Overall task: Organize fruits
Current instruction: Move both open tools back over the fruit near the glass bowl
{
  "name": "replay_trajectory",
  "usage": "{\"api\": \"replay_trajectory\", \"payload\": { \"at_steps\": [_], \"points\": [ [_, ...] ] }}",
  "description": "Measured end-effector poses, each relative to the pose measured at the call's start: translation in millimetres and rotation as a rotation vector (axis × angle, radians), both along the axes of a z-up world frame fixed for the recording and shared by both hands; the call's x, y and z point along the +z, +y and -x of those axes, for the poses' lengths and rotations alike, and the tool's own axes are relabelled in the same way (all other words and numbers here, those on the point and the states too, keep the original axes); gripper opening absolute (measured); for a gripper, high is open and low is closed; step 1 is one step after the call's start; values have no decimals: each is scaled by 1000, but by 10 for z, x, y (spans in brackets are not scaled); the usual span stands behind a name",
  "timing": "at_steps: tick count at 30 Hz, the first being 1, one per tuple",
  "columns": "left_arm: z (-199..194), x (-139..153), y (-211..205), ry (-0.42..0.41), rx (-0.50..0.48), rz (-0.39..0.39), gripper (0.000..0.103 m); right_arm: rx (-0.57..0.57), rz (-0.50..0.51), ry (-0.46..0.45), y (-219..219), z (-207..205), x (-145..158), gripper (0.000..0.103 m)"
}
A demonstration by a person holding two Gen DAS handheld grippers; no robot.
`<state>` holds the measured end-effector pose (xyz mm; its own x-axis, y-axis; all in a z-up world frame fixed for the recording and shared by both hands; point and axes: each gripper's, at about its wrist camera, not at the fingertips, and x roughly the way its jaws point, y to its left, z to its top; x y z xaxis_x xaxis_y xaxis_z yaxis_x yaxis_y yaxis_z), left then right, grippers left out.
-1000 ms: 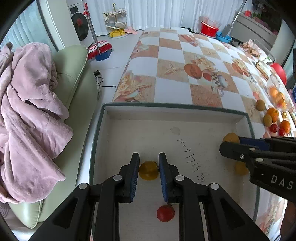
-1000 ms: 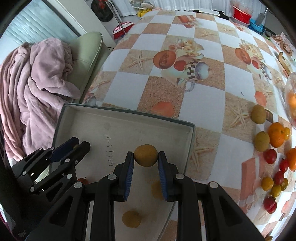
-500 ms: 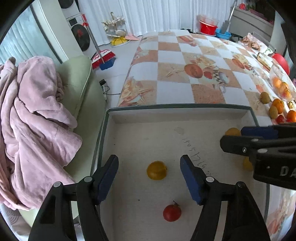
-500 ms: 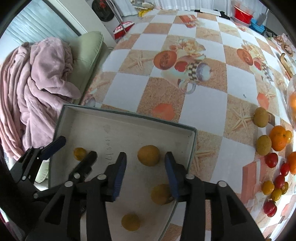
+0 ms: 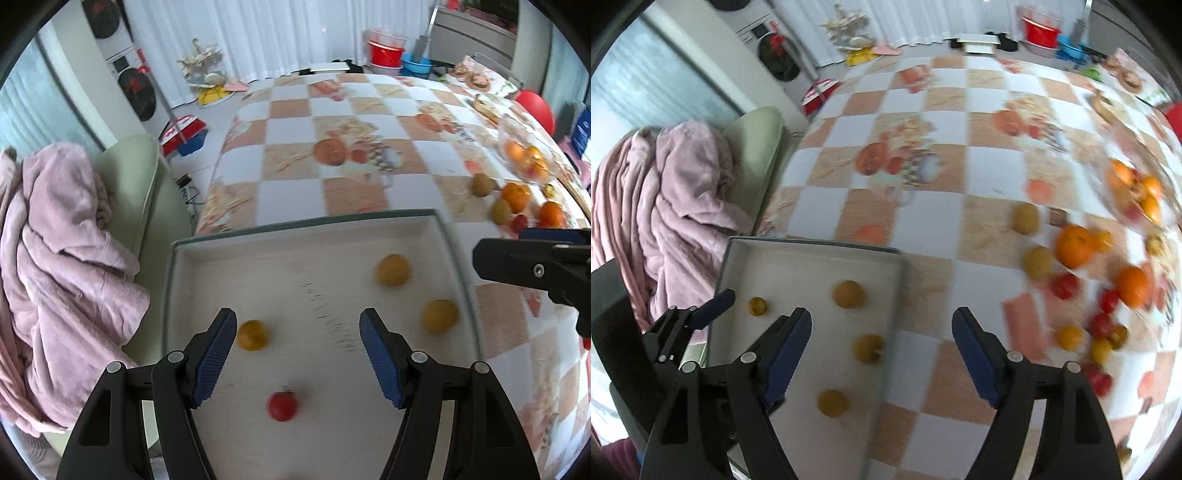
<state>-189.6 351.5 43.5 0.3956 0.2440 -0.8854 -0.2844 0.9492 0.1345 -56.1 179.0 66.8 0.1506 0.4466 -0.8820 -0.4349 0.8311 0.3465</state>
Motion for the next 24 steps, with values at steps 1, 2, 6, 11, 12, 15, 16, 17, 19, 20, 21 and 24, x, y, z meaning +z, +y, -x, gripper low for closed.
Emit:
{"api": "replay_trajectory", "payload": {
  "at_steps": [1, 2, 6, 11, 12, 15, 16, 17, 19, 20, 21, 24],
  "points": [
    [-19, 18, -61, -1, -12, 0, 70, -15, 5, 3, -95, -1, -2, 81],
    [-42, 41, -139, -2, -28, 1, 70, -34, 11, 8, -211, 2, -11, 81],
    [-135, 111, -407, -8, -80, 16, 70, -99, 37, 24, -626, 1, -77, 81],
    [-255, 189, -740, -16, -122, 52, 70, -177, 63, 33, -1143, -21, -134, 81],
    [-287, 200, -814, -16, -130, 62, 70, -187, 68, 35, -1221, -26, -141, 81],
    [-375, 206, -1032, -14, -152, 79, 70, -224, 81, 42, -1479, -65, -181, 81],
    [-407, 196, -1093, -10, -156, 85, 70, -234, 83, 45, -1555, -83, -193, 81],
    [-442, 177, -1156, -6, -158, 97, 70, -246, 85, 48, -1635, -102, -205, 81],
    [-498, 141, -1252, 5, -158, 115, 70, -263, 92, 50, -1780, -139, -229, 81],
    [-534, 113, -1298, 11, -158, 121, 70, -267, 94, 51, -1824, -154, -240, 81],
    [-570, 82, -1357, 19, -158, 130, 70, -272, 98, 54, -1874, -174, -258, 81],
    [-666, 21, -1489, 22, -167, 146, 70, -286, 105, 64, -2024, -243, -320, 81]
  ]
}}
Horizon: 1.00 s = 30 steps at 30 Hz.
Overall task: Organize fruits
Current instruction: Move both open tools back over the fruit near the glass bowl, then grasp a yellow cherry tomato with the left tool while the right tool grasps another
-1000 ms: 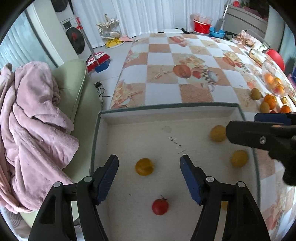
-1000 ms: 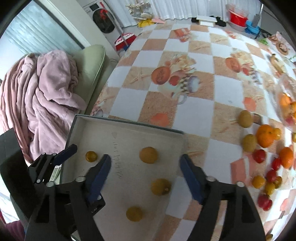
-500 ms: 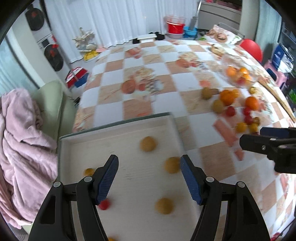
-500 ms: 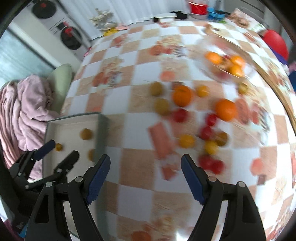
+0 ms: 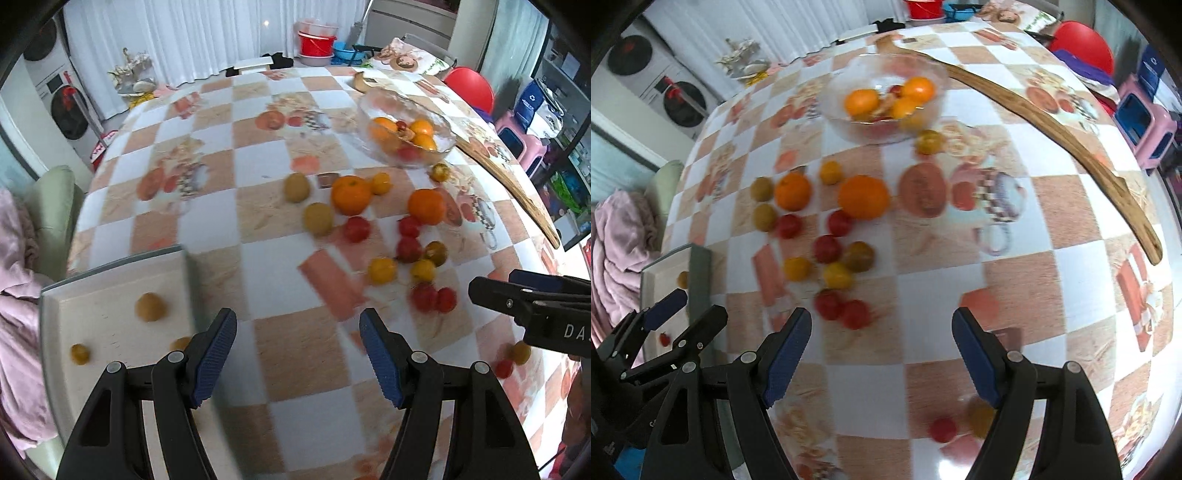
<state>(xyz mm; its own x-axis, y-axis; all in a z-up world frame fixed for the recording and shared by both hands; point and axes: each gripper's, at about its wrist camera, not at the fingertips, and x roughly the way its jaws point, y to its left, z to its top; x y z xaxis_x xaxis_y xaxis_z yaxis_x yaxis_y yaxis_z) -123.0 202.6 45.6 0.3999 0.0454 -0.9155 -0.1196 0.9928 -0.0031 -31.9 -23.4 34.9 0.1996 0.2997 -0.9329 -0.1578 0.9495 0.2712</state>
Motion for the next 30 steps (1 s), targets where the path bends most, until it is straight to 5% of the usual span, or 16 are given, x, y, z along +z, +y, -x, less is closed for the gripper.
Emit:
{"api": "replay_trajectory", "payload": {
  "at_steps": [15, 30],
  "points": [
    [-419, -285, -230, 23, 26, 62, 70, -16, 7, -52, -206, -652, -92, 80],
    [-528, -425, -356, 13, 64, 70, 70, 54, 40, -150, 28, -1103, -252, 59]
  ]
}}
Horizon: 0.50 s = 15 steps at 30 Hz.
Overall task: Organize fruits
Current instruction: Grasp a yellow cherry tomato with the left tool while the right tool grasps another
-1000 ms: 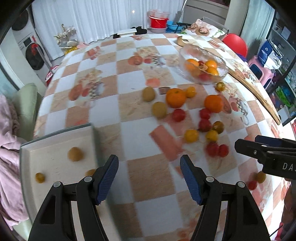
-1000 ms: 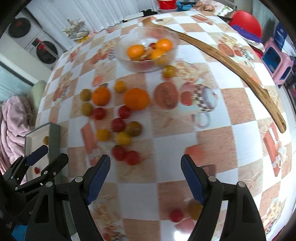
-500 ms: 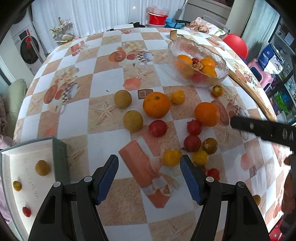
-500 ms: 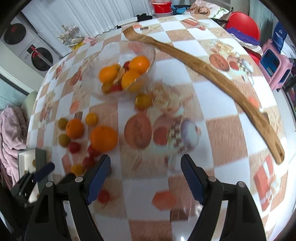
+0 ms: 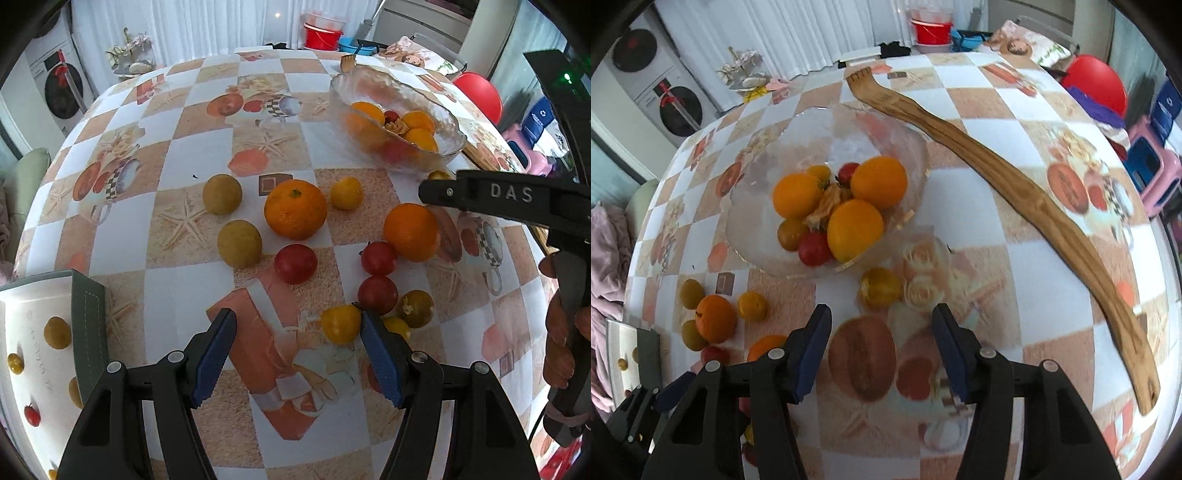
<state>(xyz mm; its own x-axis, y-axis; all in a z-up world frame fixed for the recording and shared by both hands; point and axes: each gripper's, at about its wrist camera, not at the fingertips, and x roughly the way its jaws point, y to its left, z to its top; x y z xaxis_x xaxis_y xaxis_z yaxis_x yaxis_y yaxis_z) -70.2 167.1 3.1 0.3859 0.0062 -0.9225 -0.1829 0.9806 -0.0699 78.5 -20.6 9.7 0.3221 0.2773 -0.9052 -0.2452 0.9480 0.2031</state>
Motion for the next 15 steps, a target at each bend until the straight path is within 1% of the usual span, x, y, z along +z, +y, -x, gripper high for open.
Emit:
{"api": "replay_trajectory", "payload": {
  "at_steps": [1, 2, 3, 4, 5, 6, 7, 8, 10, 12, 15],
  "points": [
    [4, 0, -5, -1, 3, -3, 70, 4, 2, -7, 15, -10, -2, 57],
    [6, -1, -12, -3, 8, -5, 70, 6, 3, -12, 29, -18, -3, 52],
    [10, 1, -13, -5, 11, -3, 66, 8, 6, -19, 38, -22, -3, 48],
    [13, 8, -24, -9, 10, 0, 62, 11, 11, -26, 46, -25, -4, 39],
    [14, 13, -41, -10, 8, 0, 59, 15, 11, -29, 49, -29, -5, 33],
    [15, 18, -63, -12, 1, 1, 54, 16, 14, -29, 54, -37, -8, 26],
    [17, 25, -84, -14, -8, 4, 47, 14, 11, -26, 48, -44, -10, 25],
    [20, 32, -104, -14, -17, 8, 44, 13, 0, -19, 31, -46, -8, 25],
    [19, 43, -136, -15, -31, 17, 31, 10, -13, -10, 5, -38, 4, 25],
    [16, 51, -163, -15, -45, 33, 23, 8, -24, -8, -39, 8, 37, 25],
    [18, 56, -162, -14, -43, 45, 23, 5, -49, 9, -111, 105, 73, 25]
  ]
}}
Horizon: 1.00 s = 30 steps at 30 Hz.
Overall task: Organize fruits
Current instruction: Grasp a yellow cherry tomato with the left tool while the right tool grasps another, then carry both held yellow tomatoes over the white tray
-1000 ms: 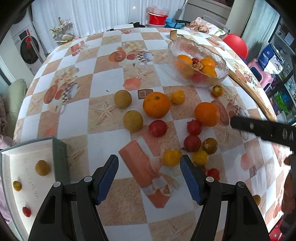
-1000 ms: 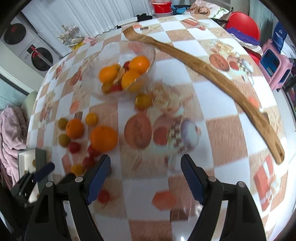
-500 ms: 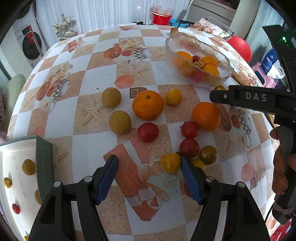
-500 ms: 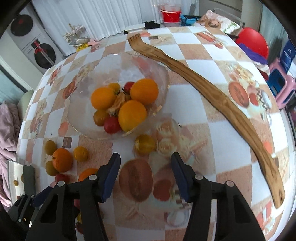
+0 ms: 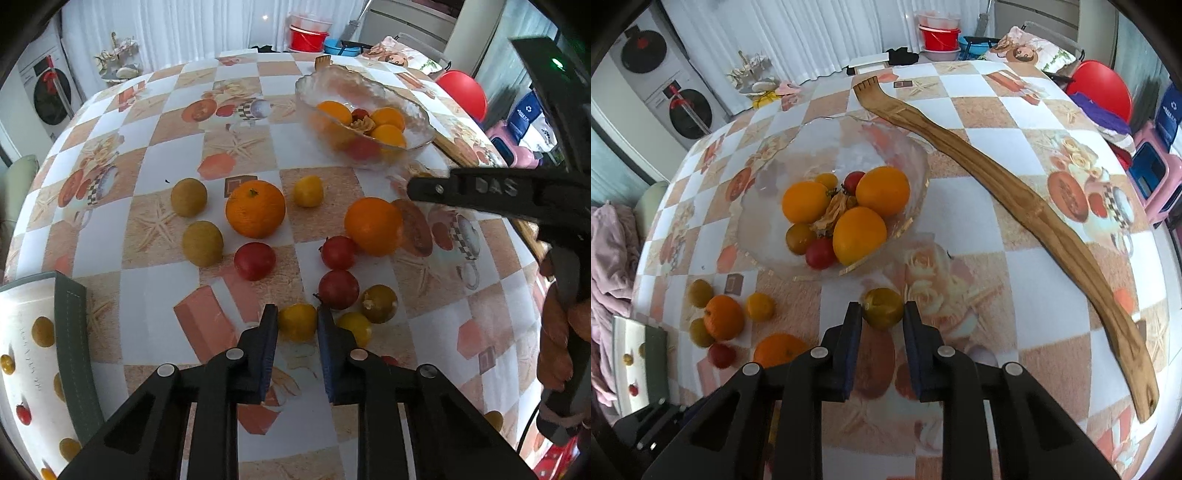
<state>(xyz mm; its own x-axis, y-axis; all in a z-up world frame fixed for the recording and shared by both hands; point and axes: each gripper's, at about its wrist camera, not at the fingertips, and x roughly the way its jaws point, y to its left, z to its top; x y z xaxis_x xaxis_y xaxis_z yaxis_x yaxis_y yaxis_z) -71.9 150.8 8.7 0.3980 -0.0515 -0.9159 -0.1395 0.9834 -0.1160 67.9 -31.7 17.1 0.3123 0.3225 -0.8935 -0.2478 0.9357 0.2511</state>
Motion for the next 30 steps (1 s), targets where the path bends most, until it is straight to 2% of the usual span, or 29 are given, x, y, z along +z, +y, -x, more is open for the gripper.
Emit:
{"api": "replay_trajectory", "payload": {
  "at_steps": [9, 16, 23, 30],
  "points": [
    [136, 151, 127, -19, 8, 35, 23, -2, -30, 51, -113, 363, 53, 25],
    [356, 294, 352, -35, 33, 39, 23, 14, -30, 76, -37, 622, 127, 25],
    [691, 425, 669, -46, 80, 30, 23, 64, -36, 86, 284, 867, 228, 25],
    [1120, 507, 1052, -49, 151, 6, 23, 167, -42, 93, 795, 1153, 326, 25]
  ]
}}
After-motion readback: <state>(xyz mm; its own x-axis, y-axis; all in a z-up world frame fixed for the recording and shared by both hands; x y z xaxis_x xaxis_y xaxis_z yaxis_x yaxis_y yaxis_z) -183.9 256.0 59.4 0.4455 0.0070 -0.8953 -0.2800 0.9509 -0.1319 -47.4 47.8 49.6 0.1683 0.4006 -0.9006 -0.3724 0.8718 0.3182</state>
